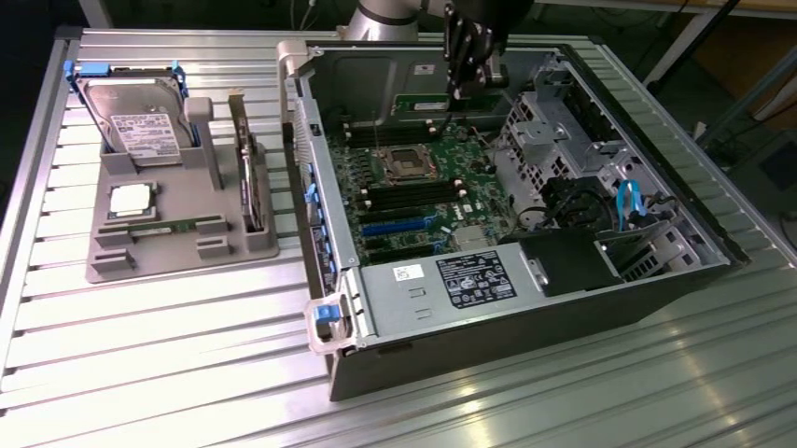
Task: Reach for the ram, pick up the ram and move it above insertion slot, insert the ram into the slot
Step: 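Insert the ram into the slot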
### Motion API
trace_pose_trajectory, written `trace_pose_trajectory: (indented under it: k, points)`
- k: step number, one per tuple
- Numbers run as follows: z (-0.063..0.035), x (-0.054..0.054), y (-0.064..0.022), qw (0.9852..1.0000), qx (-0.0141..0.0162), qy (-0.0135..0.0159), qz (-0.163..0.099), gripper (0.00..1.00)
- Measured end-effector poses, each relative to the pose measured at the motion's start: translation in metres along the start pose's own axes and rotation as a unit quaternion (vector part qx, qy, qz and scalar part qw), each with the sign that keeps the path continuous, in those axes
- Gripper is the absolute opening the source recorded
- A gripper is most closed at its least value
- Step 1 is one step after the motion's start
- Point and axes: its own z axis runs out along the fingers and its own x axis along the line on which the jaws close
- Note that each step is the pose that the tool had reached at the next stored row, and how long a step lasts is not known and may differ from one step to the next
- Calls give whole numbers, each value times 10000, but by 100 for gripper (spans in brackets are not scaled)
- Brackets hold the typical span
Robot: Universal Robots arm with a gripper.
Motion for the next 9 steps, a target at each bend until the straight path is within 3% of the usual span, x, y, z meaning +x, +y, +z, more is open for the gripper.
trace_pose_trajectory:
  k: [2, 9]
  points:
    - [66, 18, 3, 10000, 3, -3, -54, 14]
    - [129, 26, 6, 9999, 6, 2, -144, 14]
